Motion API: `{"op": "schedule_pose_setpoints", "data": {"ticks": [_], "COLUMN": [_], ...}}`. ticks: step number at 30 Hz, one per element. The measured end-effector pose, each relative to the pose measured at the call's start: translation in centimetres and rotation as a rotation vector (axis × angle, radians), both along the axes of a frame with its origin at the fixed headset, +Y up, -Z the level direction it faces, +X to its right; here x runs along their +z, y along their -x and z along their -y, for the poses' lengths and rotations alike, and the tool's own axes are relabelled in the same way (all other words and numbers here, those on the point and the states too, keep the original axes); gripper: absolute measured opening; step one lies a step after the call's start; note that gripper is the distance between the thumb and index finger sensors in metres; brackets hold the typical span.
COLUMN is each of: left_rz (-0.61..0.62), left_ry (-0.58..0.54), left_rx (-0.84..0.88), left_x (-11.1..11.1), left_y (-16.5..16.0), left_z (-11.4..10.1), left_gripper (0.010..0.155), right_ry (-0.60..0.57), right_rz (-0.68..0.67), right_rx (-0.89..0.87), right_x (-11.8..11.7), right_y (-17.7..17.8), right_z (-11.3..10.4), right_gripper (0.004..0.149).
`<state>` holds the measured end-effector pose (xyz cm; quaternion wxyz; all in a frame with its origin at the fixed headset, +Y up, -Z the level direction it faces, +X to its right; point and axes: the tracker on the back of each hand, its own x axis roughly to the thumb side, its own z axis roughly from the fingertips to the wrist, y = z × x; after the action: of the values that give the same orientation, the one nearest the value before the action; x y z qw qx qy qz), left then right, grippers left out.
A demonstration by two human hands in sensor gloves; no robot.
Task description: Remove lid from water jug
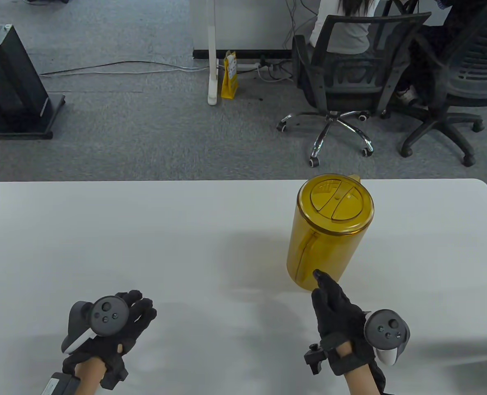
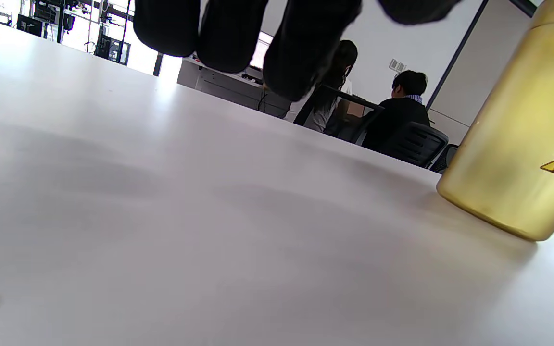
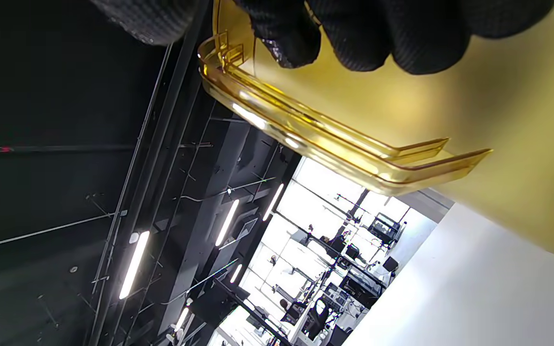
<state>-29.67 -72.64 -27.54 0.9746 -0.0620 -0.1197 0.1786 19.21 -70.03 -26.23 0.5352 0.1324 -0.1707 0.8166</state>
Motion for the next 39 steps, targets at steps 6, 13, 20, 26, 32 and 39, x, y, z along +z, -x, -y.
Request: {"op": "schedule_pose_setpoints", "data": {"ticks": [6,13,20,26,32,39], "left_rz": [-0.012,-0.01,-0.018,-0.011,-0.003,-0.01], "left_ry": [0.018,0.032,0.047,0.044,0.046,0.065], "left_rx": [0.007,-0.034,-0.017,-0.02,-0.03,-0.024], "left_x": [0.1,0.0,0.0,-0.1,-0.1,-0.2], "left_y": [0.3,0.0,0.2,0.1,0.0,0.1], "left_z": [0.2,0.4,0.7,0.7,0.8,1.1], "left_gripper": [0.057,0.057,0.058,0.057,0.057,0.057], "right_ry": [0.034,0.037,0.099,0.116,0.084,0.124], "right_rz": [0.016,0.05,0.029,0.1,0.253,0.267], "right_rx": [-0.103,-0.095,-0.183,-0.151,-0.097,-0.122], "right_x": [-0.9,-1.7,-3.3,-3.9,-3.9,-4.4], "right_y": [-0.1,0.7,2.0,3.3,4.0,4.6], "right_z": [0.0,-0.1,-0.7,-0.9,-0.8,-0.6], "right_gripper": [0.07,0.071,0.071,0.068,0.058,0.053]}}
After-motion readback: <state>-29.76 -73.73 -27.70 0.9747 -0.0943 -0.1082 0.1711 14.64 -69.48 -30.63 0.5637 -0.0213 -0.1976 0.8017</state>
